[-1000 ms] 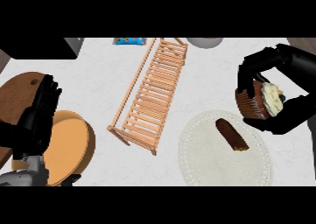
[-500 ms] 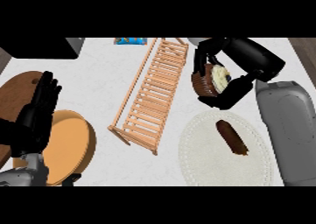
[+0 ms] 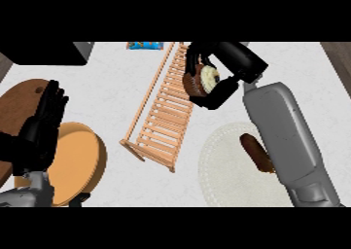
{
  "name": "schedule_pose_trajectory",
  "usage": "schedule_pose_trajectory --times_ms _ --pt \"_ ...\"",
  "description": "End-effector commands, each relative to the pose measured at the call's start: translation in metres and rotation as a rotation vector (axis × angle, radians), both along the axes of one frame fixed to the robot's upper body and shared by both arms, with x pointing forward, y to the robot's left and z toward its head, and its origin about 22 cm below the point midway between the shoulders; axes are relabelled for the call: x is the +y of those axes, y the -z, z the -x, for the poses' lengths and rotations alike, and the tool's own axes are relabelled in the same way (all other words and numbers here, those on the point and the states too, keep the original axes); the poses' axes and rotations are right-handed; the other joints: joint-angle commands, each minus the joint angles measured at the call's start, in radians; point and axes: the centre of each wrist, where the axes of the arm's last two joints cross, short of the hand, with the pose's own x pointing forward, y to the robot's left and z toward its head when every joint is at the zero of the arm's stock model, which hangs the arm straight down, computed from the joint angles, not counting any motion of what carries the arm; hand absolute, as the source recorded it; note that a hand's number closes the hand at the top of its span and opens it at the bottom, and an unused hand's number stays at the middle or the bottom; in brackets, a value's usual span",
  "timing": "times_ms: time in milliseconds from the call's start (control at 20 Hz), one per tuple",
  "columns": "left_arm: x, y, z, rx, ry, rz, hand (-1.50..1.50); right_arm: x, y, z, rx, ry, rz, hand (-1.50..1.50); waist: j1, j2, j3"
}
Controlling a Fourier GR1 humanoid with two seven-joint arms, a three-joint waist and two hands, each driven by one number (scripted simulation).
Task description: Pick the cupcake from the placemat and place it in the tiered shelf
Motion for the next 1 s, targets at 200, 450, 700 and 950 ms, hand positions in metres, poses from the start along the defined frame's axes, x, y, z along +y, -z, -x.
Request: schedule_pose_trajectory --times_ms 200,450,700,950 --pt "0.004 0.001 0.006 -0.016 0.004 0.002 0.0 0.046 0.019 -0.013 0.079 0.06 -0.051 1.5 0.014 0.001 0.0" --pt "0.002 0.006 0.004 -0.01 0.02 -0.001 0.0 0.053 0.04 -0.029 0.146 0.009 0.011 -1.5 0.013 0.004 0.0" --pt "-0.004 -0.008 -0.005 -0.01 0.008 0.008 0.0 0.052 0.049 -0.03 0.192 -0.061 -0.025 -1.5 0.008 0.002 0.0" --pt "0.002 -0.002 0.004 -0.006 -0.008 0.01 0.0 0.047 0.027 -0.038 0.192 -0.099 -0.124 -1.5 0.001 0.0 0.0"
